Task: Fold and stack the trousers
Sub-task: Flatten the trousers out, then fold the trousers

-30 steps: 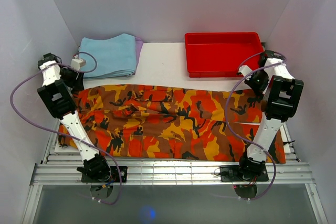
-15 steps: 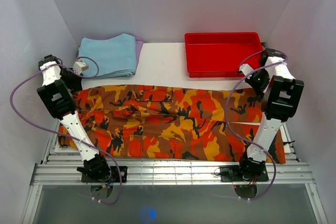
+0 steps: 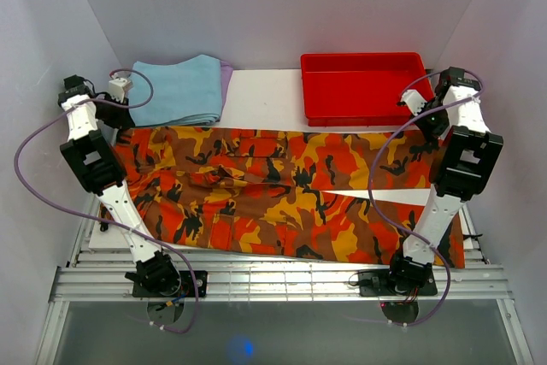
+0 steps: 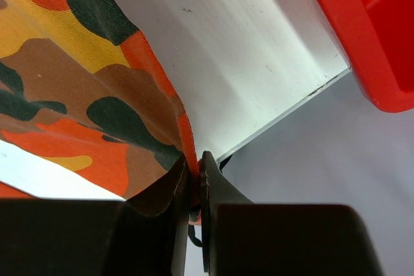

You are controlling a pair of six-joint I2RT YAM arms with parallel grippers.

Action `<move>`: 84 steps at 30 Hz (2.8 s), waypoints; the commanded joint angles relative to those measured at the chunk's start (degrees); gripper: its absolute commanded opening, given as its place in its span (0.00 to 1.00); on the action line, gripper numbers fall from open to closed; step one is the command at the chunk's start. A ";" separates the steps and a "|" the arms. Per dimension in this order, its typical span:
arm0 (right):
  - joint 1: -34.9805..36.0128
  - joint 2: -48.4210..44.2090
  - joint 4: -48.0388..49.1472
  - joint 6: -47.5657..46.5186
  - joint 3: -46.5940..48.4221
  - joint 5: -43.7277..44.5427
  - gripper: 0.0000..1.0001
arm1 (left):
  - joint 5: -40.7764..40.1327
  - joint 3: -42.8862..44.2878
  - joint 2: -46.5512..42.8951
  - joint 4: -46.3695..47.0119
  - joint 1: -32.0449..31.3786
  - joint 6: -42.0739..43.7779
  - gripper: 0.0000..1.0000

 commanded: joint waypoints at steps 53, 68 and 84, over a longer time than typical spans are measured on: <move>-0.80 -5.42 -1.53 1.80 6.24 -5.97 0.08 | -4.43 0.63 -6.49 5.38 -5.42 4.80 0.00; -16.25 -27.62 0.41 -11.34 -8.73 -18.63 0.08 | 8.12 -24.82 -32.48 21.50 5.38 -7.79 0.00; -37.62 -58.69 -2.85 -54.88 -61.68 -9.94 0.08 | -4.06 -66.69 -45.63 10.15 24.20 27.82 0.00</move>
